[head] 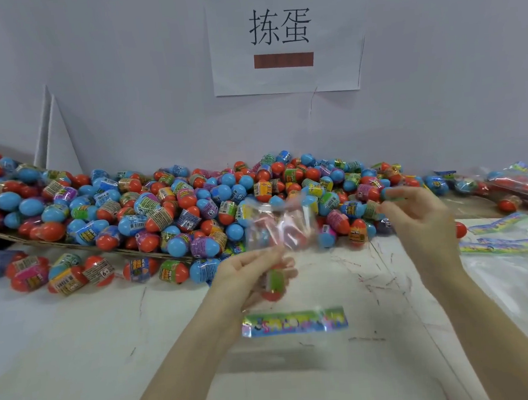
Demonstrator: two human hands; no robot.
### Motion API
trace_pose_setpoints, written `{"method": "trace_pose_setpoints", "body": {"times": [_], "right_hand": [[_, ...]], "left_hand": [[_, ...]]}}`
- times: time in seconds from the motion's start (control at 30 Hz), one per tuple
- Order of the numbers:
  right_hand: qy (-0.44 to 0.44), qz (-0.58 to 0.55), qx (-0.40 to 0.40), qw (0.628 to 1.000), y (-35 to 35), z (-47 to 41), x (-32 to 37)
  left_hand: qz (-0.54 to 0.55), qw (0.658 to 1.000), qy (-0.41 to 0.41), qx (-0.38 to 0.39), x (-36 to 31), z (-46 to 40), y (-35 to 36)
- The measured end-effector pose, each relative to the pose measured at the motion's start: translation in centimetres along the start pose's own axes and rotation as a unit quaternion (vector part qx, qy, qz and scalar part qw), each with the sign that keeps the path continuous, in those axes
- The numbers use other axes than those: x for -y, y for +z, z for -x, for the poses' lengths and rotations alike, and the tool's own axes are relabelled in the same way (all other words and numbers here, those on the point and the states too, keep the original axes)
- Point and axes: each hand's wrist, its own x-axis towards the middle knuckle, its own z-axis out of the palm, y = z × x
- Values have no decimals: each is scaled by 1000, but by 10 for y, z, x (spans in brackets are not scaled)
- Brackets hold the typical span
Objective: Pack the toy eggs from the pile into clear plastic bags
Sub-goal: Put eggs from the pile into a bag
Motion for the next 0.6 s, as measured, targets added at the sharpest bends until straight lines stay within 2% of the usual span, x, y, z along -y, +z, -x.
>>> {"method": "trace_pose_setpoints", "body": {"times": [0.03,0.1,0.17,0.27,0.4,0.47,0.6], "right_hand": [[1,85,10,996,2,-1,-10],[-46,258,83,961,8,0,-31],[-72,349,143,923,15,1,-43],[-56,340,167,924,21,2,-52],[-56,351,125,926,25,3,-58],[-39,327,107,938,25,3,-57],[-5,252,123,960,23,5,-52]], "left_hand": [[31,999,1,-27,-1,-1,1],[79,995,-8,-55,-2,-2,2],[86,994,-18,-60,-1,-3,2],[80,995,-15,-52,2,-3,2],[67,997,-5,-26,4,-4,4],[56,998,-8,-18,4,-3,5],[30,1000,0,-8,4,-3,5]]}}
